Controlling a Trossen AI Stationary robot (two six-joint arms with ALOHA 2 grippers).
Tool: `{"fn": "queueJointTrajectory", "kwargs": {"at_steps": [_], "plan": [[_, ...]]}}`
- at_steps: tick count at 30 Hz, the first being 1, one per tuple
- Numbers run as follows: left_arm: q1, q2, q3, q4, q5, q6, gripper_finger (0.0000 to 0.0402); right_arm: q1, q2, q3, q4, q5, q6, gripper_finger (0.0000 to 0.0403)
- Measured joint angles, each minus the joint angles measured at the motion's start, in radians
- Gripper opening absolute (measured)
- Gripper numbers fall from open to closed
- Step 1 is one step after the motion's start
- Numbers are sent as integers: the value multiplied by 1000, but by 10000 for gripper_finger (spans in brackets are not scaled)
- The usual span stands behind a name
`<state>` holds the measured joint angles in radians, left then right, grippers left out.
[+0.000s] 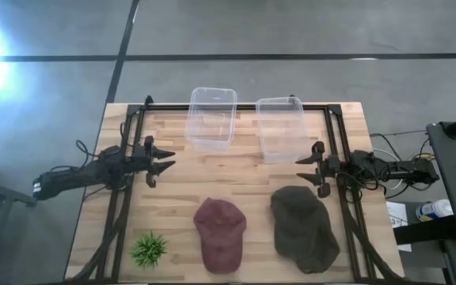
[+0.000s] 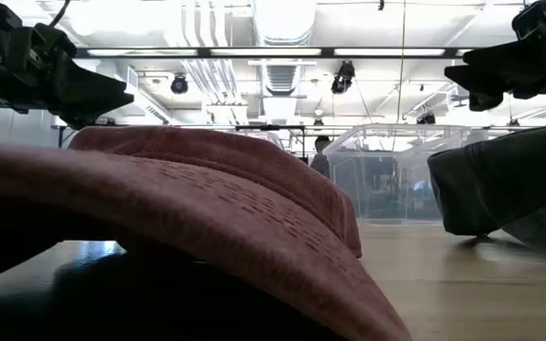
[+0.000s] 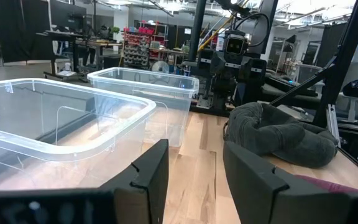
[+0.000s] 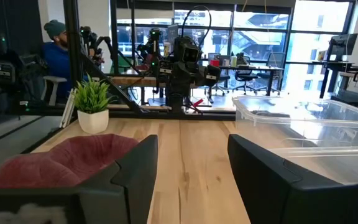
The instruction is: Pick & Place hat
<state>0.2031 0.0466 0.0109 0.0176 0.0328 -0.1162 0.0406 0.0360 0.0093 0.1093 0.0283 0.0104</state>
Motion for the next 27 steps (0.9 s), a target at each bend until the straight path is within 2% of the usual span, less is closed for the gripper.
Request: {"fn": "queueJointTrajectory", "kwargs": {"at_steps": [6,12,17,22,24,27], "plan": [[0,0,0,0,0,0,147,0,0,0,0,-2,371,194],[0,0,0,0,0,0,147,0,0,0,0,-20,926,194],[0,0,0,0,0,0,147,1,0,0,18,134,1069,194],[0,0,0,5,0,-7,147,1,20,0,121,297,1154,194],[-2,0,0,38,3,-166,147,1,39,0,146,355,1177,194],[-2,0,0,179,-2,-792,147,1,88,0,216,445,1220,194]]}}
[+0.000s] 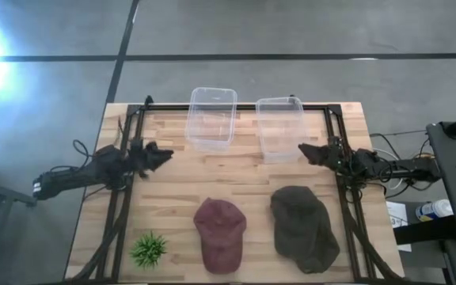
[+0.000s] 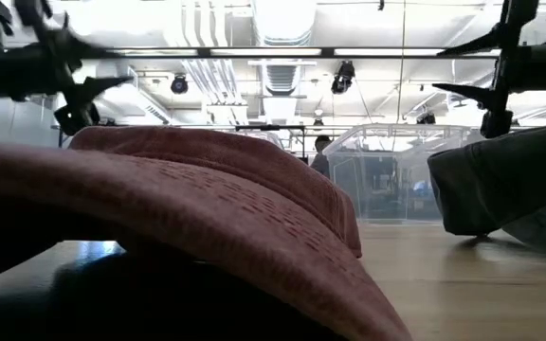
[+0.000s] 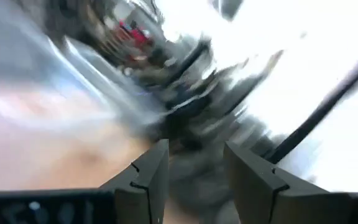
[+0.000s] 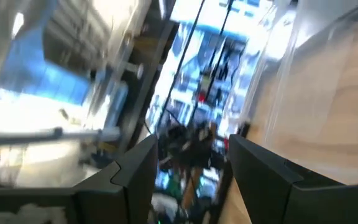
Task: Pick & Place hat
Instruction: Put the red cap into the left transparent bin
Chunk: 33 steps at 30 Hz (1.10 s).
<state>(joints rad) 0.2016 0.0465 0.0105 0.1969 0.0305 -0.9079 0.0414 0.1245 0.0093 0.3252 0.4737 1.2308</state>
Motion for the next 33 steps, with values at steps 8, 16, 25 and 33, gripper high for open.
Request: {"fn": "queueJointTrajectory", "kwargs": {"at_steps": [8,16,25,33], "plan": [[2,3,0,40,-306,-213,147,0,265,2,304,53,-24,194],[2,1,0,64,-423,-278,147,27,577,167,367,62,-50,194],[0,4,0,91,-246,-300,147,67,911,470,192,-307,87,194],[-23,84,13,47,104,-338,147,233,1112,746,-389,-487,334,194]]}}
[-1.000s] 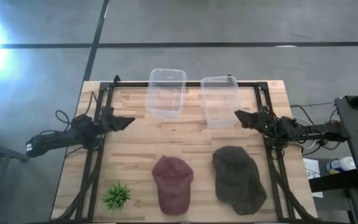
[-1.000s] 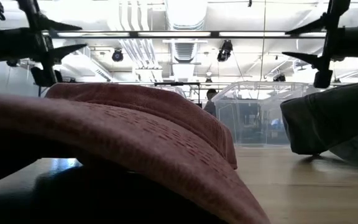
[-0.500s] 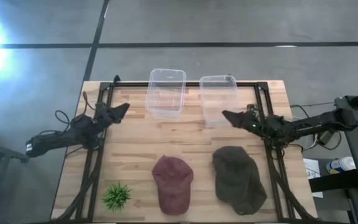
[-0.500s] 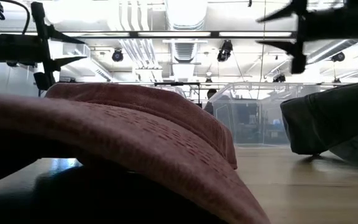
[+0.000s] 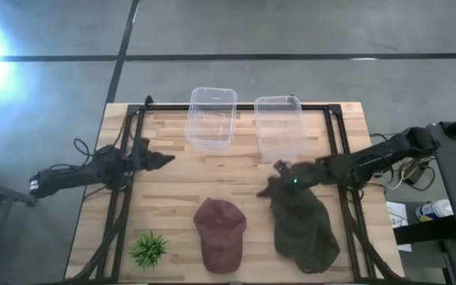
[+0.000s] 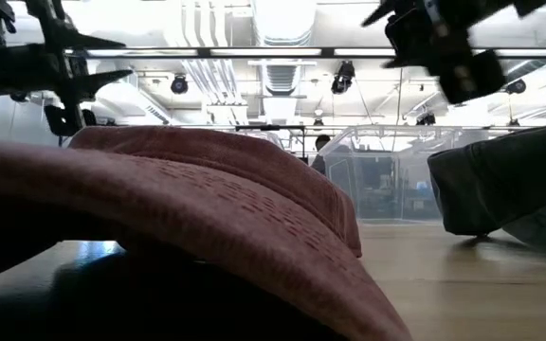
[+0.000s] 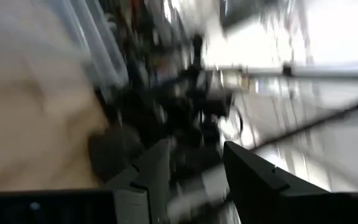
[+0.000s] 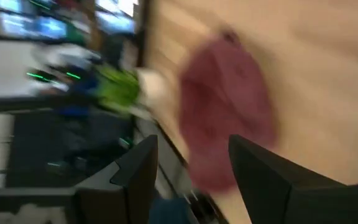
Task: Pick & Place hat
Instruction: Put the red cap into the left transparent bin
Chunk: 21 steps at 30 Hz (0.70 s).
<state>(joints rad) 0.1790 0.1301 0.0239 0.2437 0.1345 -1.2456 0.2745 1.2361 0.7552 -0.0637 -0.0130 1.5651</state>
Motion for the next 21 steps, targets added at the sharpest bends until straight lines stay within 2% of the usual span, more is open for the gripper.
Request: {"fn": "queueJointTrajectory", "kwargs": {"at_steps": [4,6,12,16,21], "plan": [[-72,71,81,-12,192,118,142,149,141,89,-87,-11,116,194],[-126,113,136,-70,205,190,137,215,222,128,-91,-7,158,194],[-306,283,292,-298,79,419,128,331,435,336,-91,120,134,194],[-427,441,377,-313,35,474,128,359,555,492,-142,113,103,194],[-534,667,529,-307,-14,565,127,378,681,623,-150,92,40,194]]}}
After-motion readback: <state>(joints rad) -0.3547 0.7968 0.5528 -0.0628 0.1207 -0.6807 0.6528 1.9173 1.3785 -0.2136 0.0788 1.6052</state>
